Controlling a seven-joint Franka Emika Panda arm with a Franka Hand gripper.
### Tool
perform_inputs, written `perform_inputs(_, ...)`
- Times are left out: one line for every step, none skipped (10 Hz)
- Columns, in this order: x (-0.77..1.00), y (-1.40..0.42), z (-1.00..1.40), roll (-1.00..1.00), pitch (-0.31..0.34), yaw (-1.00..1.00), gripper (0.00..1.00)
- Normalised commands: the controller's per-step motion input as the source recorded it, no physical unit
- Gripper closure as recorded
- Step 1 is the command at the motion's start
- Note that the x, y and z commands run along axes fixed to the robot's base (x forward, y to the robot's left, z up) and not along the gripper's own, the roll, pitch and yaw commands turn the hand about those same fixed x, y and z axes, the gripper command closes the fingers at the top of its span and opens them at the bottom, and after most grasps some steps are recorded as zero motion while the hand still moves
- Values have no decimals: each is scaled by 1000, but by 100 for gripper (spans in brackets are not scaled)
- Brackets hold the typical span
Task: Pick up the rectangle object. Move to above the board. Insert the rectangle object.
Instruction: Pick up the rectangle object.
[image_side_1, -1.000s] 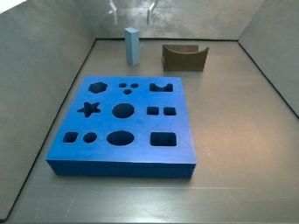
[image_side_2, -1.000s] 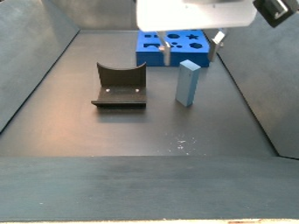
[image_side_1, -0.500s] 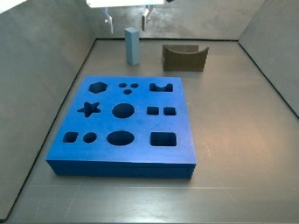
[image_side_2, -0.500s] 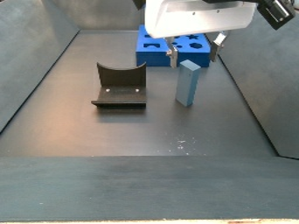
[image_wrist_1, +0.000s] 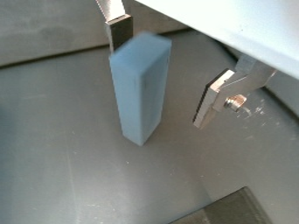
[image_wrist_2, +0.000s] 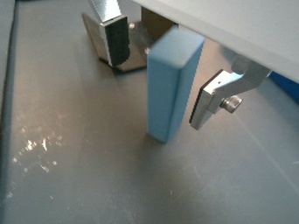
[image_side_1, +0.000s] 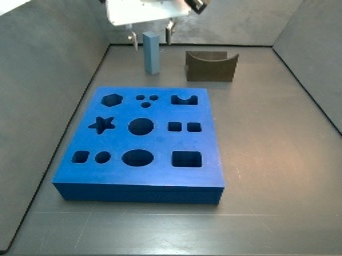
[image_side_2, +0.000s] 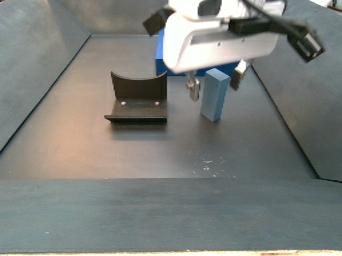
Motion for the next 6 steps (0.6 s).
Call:
perform_inputs(-360, -626, -400, 540, -291, 0, 0)
perform_inputs(-357, -406, -89, 351, -140, -31, 0)
perform_inputs(0, 0, 0, 0, 0, 11, 0)
perform_inputs(0, 211, -63, -111, -31, 166, 0)
perform_inputs(0, 229, -114, -131, -77, 203, 0)
perform_inputs(0, 0, 0, 26, 0, 0, 0)
